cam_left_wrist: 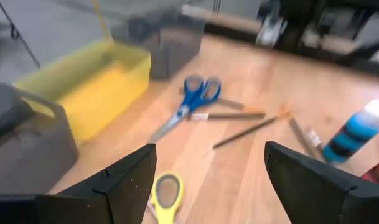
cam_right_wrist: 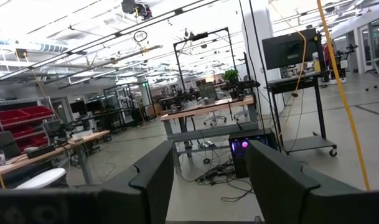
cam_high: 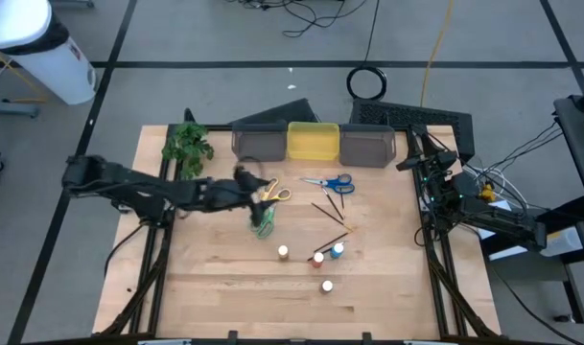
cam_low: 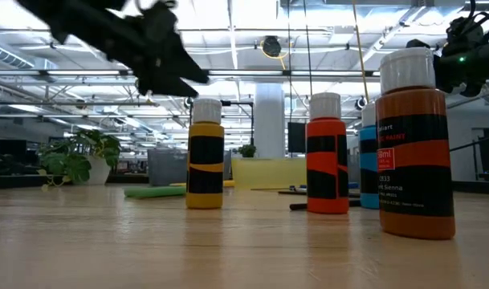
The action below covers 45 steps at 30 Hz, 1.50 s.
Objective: Pick & Place Paint Supplies
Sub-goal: Put the yellow scissors into the left black bin
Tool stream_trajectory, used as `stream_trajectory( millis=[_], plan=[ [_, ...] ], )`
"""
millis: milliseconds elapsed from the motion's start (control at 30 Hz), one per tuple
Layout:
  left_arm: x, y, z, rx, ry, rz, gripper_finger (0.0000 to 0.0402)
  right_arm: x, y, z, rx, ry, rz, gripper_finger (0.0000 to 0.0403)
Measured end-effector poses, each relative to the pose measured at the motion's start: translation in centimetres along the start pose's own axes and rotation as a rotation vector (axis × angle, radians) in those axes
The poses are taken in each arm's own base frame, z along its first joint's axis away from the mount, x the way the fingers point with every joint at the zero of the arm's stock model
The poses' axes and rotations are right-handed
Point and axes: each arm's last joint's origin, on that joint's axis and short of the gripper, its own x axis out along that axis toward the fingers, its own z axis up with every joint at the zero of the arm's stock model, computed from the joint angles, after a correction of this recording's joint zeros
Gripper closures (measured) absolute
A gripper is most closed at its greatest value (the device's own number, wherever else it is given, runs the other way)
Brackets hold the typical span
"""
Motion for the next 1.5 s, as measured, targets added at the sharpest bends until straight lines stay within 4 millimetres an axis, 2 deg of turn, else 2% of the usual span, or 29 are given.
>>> stream_trajectory(
  millis=[100,233,433,567,667,900,1100,1367,1500],
  plan=[
    [2.4,-0.7,0.2,0.030,0.096,0.014,0.0096,0.0,0.0,0.0,-0.001,0.001,0.001,0.0216],
    [5.2,-1.1,-0.7,0.066,0.224,0.057,0.0096,0.0,0.0,0.0,-0.003,0.002,0.001,0.0216],
    [8.0,-0.1,-2.8,0.016,0.357,0.142,0.0096,0.0,0.0,0.0,-0.003,0.002,0.001,0.0216],
    [8.6,1.5,-3.6,-0.085,0.419,0.223,0.0096,0.0,0.0,0.0,-0.003,0.002,0.001,0.0216],
    [8.8,2.4,-4.1,-0.096,0.469,0.249,0.0096,0.0,0.0,0.0,-0.003,0.002,0.001,0.0216],
    [10.4,2.0,-5.6,0.003,0.492,0.170,0.0096,0.0,0.0,0.0,-0.003,0.002,0.000,0.0216],
    [11.5,2.2,-6.8,-0.017,0.498,0.186,0.0096,0.0,0.0,-0.1,-0.007,0.005,0.002,0.0216],
    [11.6,2.0,-7.0,0.015,0.497,0.184,0.0106,0.0,0.0,-0.1,-0.006,0.004,0.001,0.0216],
    [10.9,1.8,-5.9,0.012,0.461,0.162,0.0124,0.0,0.0,-0.1,-0.006,0.004,0.001,0.0216]
  ],
)
